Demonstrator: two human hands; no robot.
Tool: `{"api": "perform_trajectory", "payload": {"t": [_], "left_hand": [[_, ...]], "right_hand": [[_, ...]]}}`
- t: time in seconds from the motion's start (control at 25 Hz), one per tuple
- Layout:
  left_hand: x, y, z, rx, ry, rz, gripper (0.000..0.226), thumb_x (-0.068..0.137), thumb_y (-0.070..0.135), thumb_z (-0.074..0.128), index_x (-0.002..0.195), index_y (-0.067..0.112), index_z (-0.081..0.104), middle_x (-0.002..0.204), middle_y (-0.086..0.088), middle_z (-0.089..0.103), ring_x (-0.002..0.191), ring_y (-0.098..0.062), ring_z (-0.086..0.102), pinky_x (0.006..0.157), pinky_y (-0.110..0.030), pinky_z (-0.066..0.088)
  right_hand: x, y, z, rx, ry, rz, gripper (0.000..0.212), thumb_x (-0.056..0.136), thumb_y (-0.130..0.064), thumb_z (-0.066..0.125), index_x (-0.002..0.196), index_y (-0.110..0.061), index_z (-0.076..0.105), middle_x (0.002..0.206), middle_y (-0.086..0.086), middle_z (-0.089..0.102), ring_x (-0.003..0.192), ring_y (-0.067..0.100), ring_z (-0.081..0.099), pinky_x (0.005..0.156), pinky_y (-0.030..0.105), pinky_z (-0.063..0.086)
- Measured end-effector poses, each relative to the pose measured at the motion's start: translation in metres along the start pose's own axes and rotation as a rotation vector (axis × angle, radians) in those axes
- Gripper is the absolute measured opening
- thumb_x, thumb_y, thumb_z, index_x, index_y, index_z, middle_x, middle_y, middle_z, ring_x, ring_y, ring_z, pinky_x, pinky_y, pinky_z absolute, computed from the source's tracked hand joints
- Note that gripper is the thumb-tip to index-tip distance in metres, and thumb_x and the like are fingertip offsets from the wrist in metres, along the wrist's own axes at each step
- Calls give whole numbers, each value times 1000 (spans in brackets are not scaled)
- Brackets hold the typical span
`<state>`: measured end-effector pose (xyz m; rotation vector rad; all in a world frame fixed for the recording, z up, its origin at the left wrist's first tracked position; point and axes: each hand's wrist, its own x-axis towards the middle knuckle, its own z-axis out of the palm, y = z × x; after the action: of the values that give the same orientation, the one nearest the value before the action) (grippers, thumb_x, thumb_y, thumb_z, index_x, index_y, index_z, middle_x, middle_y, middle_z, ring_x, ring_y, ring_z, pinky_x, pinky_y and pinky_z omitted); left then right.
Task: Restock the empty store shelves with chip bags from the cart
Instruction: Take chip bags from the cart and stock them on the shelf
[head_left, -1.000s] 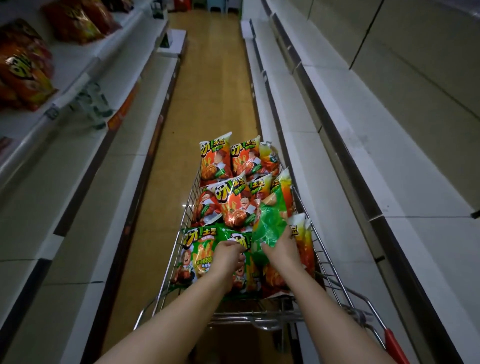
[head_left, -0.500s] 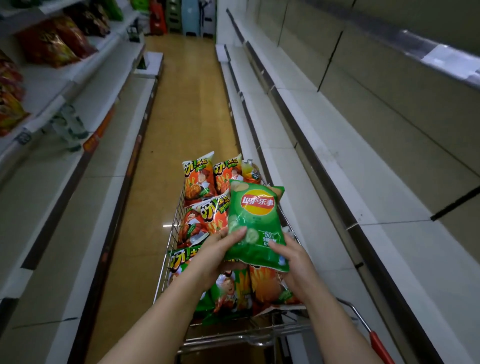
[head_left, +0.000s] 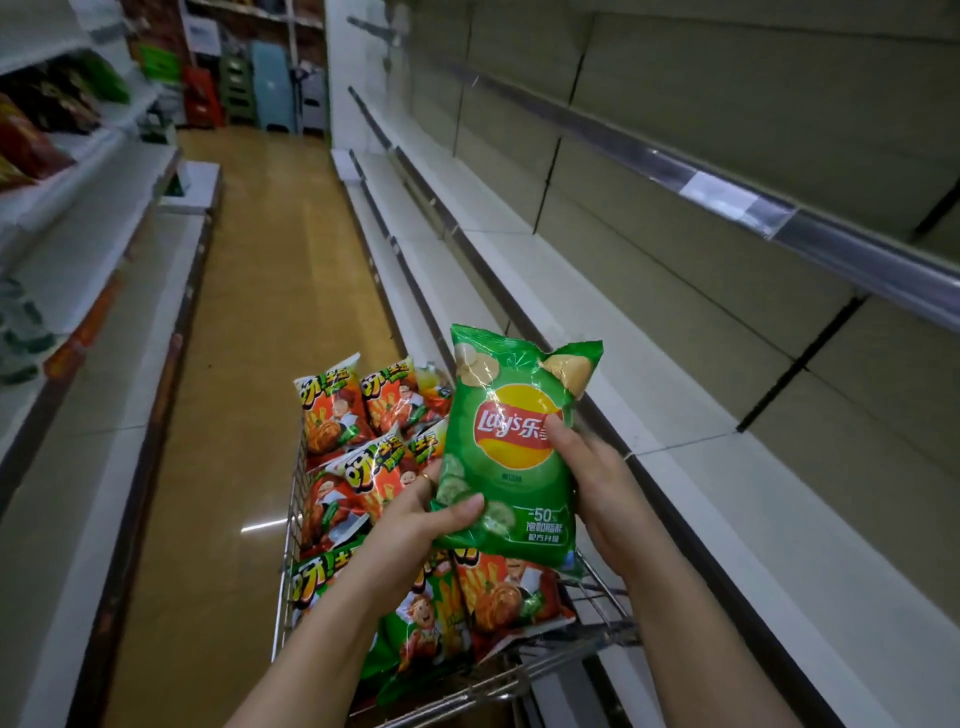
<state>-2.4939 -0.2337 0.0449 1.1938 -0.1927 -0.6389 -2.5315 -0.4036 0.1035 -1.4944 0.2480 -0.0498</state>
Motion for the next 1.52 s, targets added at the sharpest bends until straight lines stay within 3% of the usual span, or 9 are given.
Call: {"api": "perform_trajectory", "payload": {"t": [0.16, 0.32, 0.48, 0.64, 0.84, 1.0, 1.28, 1.4, 1.52], "left_hand": [[-7, 10, 15, 14, -67, 29, 56, 66, 15, 81, 115, 21, 56, 101, 1, 73, 93, -17, 70, 78, -25, 51], [-16, 26, 53, 152, -197, 80, 97, 43, 51, 89, 126, 21, 48, 110, 1, 71, 99, -20, 68, 85, -28, 53], [-33, 48, 133, 127, -242, 161, 49, 65, 25, 68, 111, 15, 54, 92, -2, 75, 81, -21, 72, 63, -25, 57], [-52, 59, 219, 126, -278, 218, 51, 66, 31, 67, 111, 8, 59, 94, -8, 74, 81, -25, 72, 61, -28, 58], [-91, 55, 326, 156, -467, 235, 49, 61, 32, 68, 104, 13, 60, 84, -4, 75, 68, -18, 72, 49, -25, 54], [-124, 54, 404, 190, -620, 244, 58, 58, 38, 68, 112, 18, 56, 88, -3, 75, 66, -18, 72, 44, -24, 50], [-136, 63, 510, 361, -842, 152, 64, 62, 41, 68, 114, 6, 58, 91, -9, 75, 72, -20, 72, 54, -26, 56], [-119, 65, 546, 453, -885, 115, 60, 68, 39, 69, 114, 2, 61, 98, -14, 73, 85, -27, 71, 74, -34, 59], [-92, 63, 575, 514, -921, 115, 43, 81, 26, 67, 116, 1, 60, 102, -13, 72, 95, -27, 69, 87, -37, 54]], "right_hand": [[-19, -21, -5, 5, 83, -88, 46, 76, -31, 61, 116, -8, 58, 100, 7, 72, 87, 21, 71, 68, 25, 57], [-53, -47, -32, 30, 150, -174, 35, 78, -29, 61, 107, -10, 61, 96, 7, 73, 84, 24, 71, 67, 30, 59], [-108, -81, -76, -44, 220, -262, 48, 74, -38, 60, 112, -10, 58, 96, 7, 73, 82, 21, 72, 64, 27, 58], [-182, -104, -123, -205, 364, -337, 87, 60, -55, 65, 136, -25, 37, 119, -2, 61, 90, 12, 70, 77, 34, 58], [-290, -123, -179, -358, 637, -492, 46, 76, -35, 69, 116, -43, 46, 106, -11, 65, 90, 7, 68, 78, 38, 58], [-367, -143, -215, -457, 825, -530, 40, 78, -41, 64, 111, -48, 43, 102, -11, 66, 86, 9, 68, 66, 42, 59], [-427, -177, -281, -551, 1079, -406, 40, 72, -54, 65, 101, -31, 50, 106, 5, 67, 93, 28, 67, 81, 49, 54], [-428, -190, -305, -602, 1134, -306, 62, 81, -46, 64, 128, -15, 40, 115, 8, 62, 102, 29, 62, 90, 47, 50], [-423, -198, -327, -724, 1198, -171, 68, 90, -37, 58, 139, -5, 25, 125, 12, 54, 109, 28, 57, 92, 40, 49]]}}
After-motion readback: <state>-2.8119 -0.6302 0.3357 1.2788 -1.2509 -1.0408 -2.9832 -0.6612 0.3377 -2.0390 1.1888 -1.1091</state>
